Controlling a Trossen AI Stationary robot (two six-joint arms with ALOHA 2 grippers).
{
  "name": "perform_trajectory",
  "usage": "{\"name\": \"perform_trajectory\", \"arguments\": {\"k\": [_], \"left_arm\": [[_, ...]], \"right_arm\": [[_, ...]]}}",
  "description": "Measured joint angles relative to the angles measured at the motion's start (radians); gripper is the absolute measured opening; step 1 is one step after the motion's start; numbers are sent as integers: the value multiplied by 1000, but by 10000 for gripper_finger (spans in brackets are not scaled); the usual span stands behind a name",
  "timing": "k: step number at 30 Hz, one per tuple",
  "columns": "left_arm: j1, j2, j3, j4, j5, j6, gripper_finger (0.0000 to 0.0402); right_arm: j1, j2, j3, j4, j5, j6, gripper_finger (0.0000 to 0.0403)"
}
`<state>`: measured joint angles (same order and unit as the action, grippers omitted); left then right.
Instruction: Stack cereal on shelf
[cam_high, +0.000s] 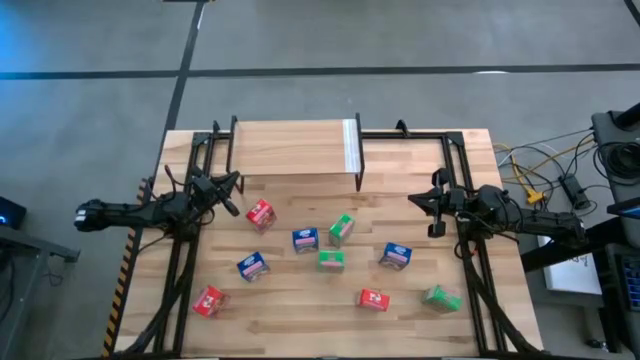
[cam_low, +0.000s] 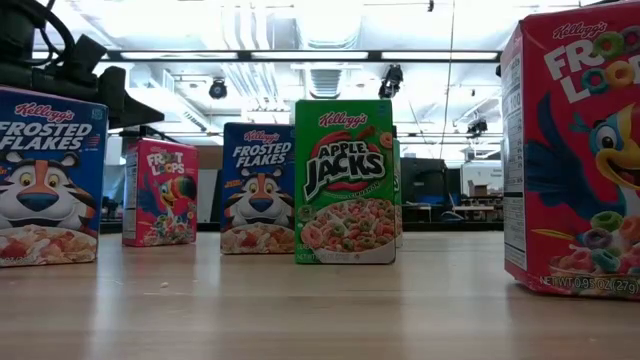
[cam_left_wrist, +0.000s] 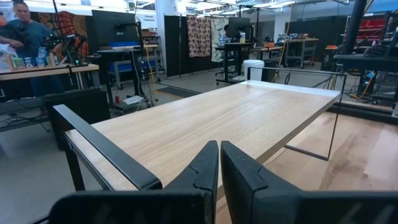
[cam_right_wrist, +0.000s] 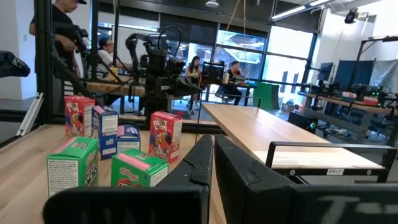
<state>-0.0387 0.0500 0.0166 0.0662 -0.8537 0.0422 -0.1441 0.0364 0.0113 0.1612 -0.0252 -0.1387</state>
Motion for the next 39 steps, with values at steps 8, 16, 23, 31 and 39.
{"name": "perform_trajectory", "arguments": {"k": [8,16,23,31,39], "left_arm": [[0,0,0,0,0,0,2],[0,-1,0,138,100,-339,2],[-1,-3,0,369,245,-193,2],[-1,7,0,373,318,-354,2],[-2,54,0,454,443,-309,2]], "right_arm": [[0,0,0,0,0,-1,9],[0,0,0,0,-1,60,9],[0,-1,0,9,0,320,9],[0,-2,0,51,0,323,9],[0,14,0,129,18,391,9]]}}
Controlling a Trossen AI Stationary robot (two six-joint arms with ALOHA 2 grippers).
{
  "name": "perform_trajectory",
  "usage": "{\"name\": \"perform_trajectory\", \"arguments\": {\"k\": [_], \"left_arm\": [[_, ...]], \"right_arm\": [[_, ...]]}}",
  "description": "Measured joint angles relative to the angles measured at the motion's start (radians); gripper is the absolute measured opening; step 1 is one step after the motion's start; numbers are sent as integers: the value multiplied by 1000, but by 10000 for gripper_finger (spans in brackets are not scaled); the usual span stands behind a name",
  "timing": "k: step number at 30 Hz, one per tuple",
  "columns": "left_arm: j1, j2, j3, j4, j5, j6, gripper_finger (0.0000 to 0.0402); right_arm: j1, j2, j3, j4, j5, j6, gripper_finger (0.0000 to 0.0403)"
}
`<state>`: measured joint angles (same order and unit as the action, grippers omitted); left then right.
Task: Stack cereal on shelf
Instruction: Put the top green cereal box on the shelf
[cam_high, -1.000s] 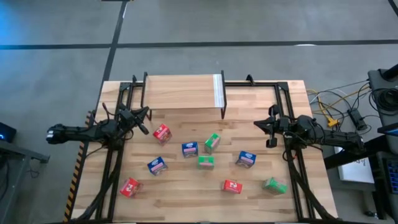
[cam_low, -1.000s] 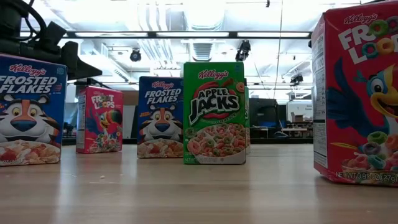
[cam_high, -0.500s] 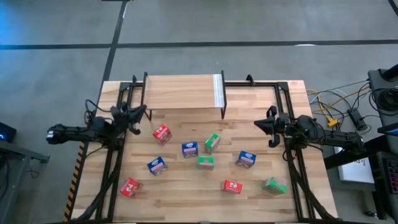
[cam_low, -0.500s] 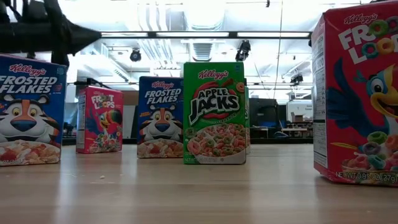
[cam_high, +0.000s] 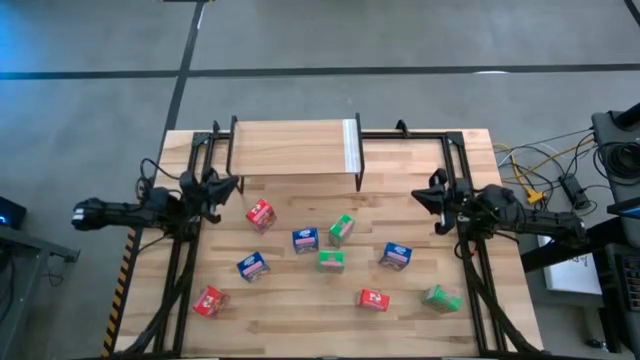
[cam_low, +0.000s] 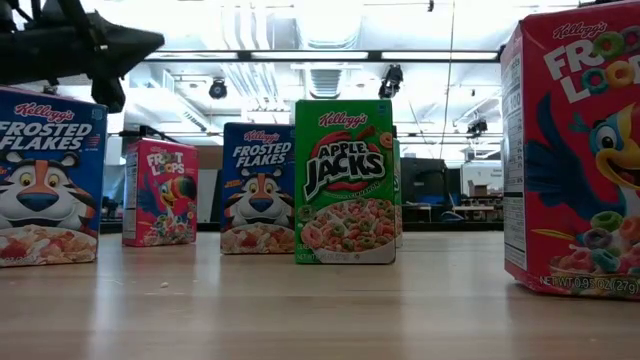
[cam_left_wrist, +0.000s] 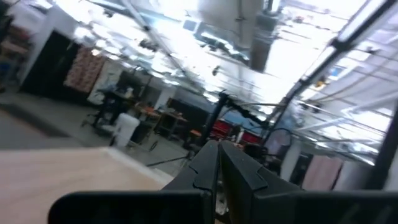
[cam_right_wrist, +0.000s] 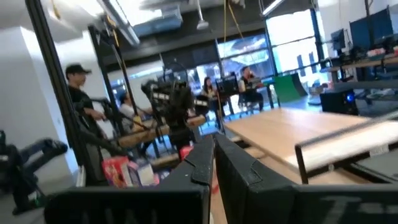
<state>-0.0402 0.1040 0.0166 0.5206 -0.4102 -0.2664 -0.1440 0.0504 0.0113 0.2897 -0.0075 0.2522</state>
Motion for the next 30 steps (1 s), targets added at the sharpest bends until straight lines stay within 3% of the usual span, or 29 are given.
{"name": "perform_trajectory", "arguments": {"k": [6,10,22,30], "left_arm": [[0,73,1,216,10,95,2],[0,107,31,240,13,128,2],[0,163,55,232,225,52,2],[-1,167,55,210,327,-36,2]], "right_arm": [[0,73,0,169,34,23,9],[0,176,40,196,34,25,9],[0,562,453,8,30,-199,9],[2,792,661,-95,-52,-301,9]]}}
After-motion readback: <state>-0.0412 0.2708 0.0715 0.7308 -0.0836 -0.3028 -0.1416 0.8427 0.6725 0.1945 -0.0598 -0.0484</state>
